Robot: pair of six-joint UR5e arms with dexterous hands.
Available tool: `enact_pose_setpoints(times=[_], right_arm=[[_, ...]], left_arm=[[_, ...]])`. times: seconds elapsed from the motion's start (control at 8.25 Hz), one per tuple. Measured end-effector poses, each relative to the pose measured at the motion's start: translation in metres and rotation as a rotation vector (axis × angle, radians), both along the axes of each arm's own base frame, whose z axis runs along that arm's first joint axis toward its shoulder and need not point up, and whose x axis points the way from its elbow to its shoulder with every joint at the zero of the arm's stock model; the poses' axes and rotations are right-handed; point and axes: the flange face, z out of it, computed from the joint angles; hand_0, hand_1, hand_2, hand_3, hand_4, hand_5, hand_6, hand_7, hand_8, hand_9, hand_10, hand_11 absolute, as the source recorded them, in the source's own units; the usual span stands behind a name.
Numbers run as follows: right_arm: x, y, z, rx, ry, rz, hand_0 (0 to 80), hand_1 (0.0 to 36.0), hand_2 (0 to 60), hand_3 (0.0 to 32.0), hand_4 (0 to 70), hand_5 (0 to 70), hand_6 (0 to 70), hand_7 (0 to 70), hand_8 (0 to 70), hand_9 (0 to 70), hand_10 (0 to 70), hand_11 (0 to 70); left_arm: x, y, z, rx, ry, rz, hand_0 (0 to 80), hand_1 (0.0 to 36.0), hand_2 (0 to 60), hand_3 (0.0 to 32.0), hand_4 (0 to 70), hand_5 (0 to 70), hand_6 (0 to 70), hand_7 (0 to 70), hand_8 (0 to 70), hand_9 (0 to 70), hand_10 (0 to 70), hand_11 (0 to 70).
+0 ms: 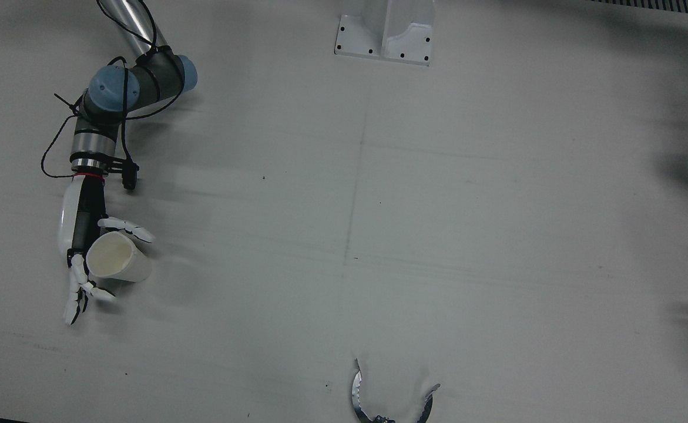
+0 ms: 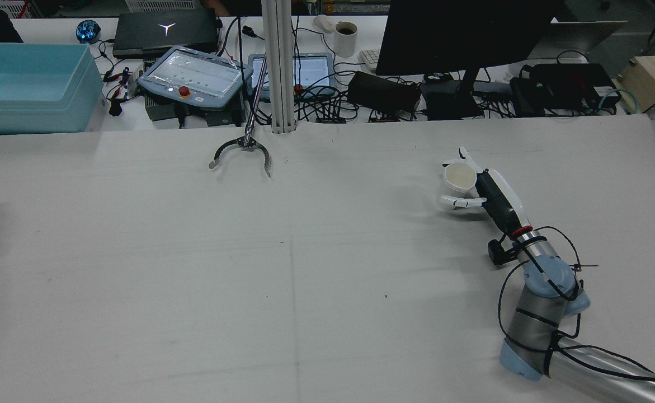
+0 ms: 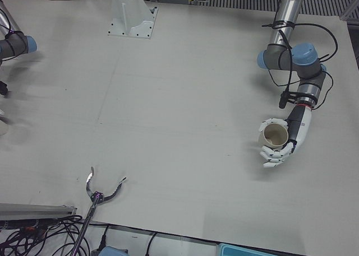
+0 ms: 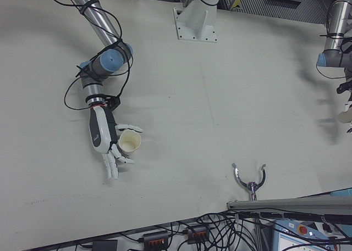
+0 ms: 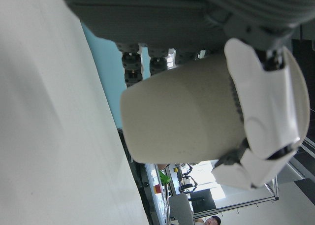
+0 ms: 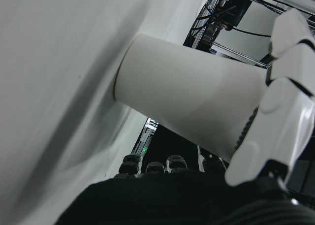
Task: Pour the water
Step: 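Lift the cup in the right hand off the table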
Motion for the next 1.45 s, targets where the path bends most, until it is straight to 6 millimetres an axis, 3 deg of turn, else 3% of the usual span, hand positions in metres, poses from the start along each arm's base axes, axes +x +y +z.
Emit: enact_pose_setpoints(times=[0.12,0.24,0.36,0.48,0.61,0.73,1.09,1.45], right_arm=[[-0.003,0.001,-0.001,0.001,0.0,-0.004,46.9,11.5,18.7,0.0,59.5,43.2,4.2,1.6,0.0,0.0,5.8,8.4],[-0.004,0.001,-0.002,0.002,-0.002,-0.006,47.0,11.0,18.5,0.0,62.9,52.7,5.0,2.2,0.0,0.0,6.1,8.8],[-0.006,0.001,-0.005,0.006,-0.007,-0.007,47.5,11.2,18.2,0.0,70.0,55.0,4.7,1.1,0.0,0.0,6.1,8.7],[-0.007,0.0,-0.008,0.009,-0.011,-0.007,47.7,11.3,20.8,0.0,70.0,54.5,5.1,1.6,0.0,0.0,7.0,9.8],[-0.008,-0.001,-0.01,0.012,-0.015,-0.008,47.0,11.2,23.6,0.0,70.0,62.3,6.7,5.3,1.5,0.0,8.0,11.2],[-0.008,-0.001,-0.011,0.013,-0.017,-0.008,47.0,12.3,27.8,0.0,70.0,64.9,7.1,5.8,1.8,0.1,8.2,11.6],[-0.009,-0.001,-0.022,0.027,-0.041,-0.008,47.4,13.4,27.6,0.0,68.0,60.6,5.7,3.9,0.3,0.0,6.7,9.6],[0.013,-0.015,-0.073,0.095,-0.113,0.025,47.8,16.3,36.1,0.0,67.4,70.0,6.1,5.9,0.2,0.0,6.0,8.7]], left_arm=[[0.0,0.0,0.0,-0.001,-0.001,0.0,48.0,36.0,60.0,0.0,38.1,70.0,31.1,40.7,17.5,25.6,14.4,22.6],[0.0,0.0,0.0,-0.001,-0.001,0.0,48.0,36.0,60.0,0.0,38.0,70.0,31.1,40.5,17.3,25.4,14.4,22.6],[0.0,0.001,0.001,-0.003,-0.002,0.0,48.0,36.0,60.0,0.0,38.0,70.0,31.0,40.4,17.3,25.2,14.4,22.6],[0.0,0.001,0.001,-0.004,-0.002,0.0,48.0,36.0,60.0,0.0,38.1,70.0,31.1,40.4,17.3,25.3,14.4,22.6],[0.0,0.001,0.001,-0.004,-0.003,0.0,47.9,36.0,60.0,0.0,37.7,70.0,31.0,40.2,17.2,25.1,14.4,22.6],[0.0,0.001,0.001,-0.004,-0.005,0.0,47.8,36.0,60.0,0.0,37.6,70.0,30.8,39.8,17.1,25.0,14.4,22.6],[-0.001,0.001,0.001,-0.004,-0.006,-0.001,47.8,36.0,60.0,0.0,37.5,70.0,30.7,39.6,17.0,24.8,14.3,22.5],[-0.001,0.002,-0.001,-0.001,0.002,0.001,48.2,36.0,60.0,0.0,38.9,70.0,31.5,40.2,17.1,24.8,14.3,22.5]])
